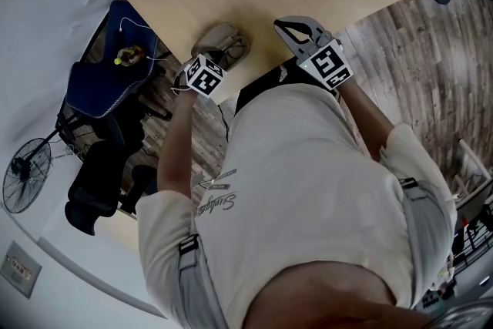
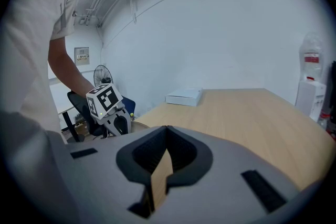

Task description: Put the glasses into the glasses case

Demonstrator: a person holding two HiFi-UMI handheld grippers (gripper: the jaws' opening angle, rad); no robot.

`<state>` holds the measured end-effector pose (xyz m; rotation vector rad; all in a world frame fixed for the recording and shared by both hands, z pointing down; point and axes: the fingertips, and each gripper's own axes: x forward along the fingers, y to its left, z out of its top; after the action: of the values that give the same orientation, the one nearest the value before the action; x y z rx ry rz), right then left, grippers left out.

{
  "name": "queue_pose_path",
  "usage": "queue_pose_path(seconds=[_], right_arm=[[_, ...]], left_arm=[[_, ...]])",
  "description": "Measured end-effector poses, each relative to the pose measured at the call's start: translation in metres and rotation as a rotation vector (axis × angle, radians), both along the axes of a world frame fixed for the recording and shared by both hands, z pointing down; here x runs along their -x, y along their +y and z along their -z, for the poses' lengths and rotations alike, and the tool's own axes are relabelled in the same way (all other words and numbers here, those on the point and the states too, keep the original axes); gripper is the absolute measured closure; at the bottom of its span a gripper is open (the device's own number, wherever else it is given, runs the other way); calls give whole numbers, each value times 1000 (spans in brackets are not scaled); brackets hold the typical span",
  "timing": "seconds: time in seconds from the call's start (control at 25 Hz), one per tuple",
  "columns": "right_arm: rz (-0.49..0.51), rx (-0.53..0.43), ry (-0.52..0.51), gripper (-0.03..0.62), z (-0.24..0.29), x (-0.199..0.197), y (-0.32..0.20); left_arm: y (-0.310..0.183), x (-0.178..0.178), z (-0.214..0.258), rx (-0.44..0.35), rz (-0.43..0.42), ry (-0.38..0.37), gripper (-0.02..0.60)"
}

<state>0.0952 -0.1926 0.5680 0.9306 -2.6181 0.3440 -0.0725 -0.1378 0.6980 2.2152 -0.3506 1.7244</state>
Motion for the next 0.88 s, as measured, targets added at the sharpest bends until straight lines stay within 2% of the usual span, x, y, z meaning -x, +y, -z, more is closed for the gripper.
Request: queue_pose_path(seconds=[0.44, 0.88], right_arm=[[1, 13, -1, 600, -5, -6, -4], [20, 20, 6, 600, -9, -4, -5]], left_arm=[[-1, -2, -8, 25, -12, -43, 563], [-4, -3, -6, 22, 29, -19, 561]])
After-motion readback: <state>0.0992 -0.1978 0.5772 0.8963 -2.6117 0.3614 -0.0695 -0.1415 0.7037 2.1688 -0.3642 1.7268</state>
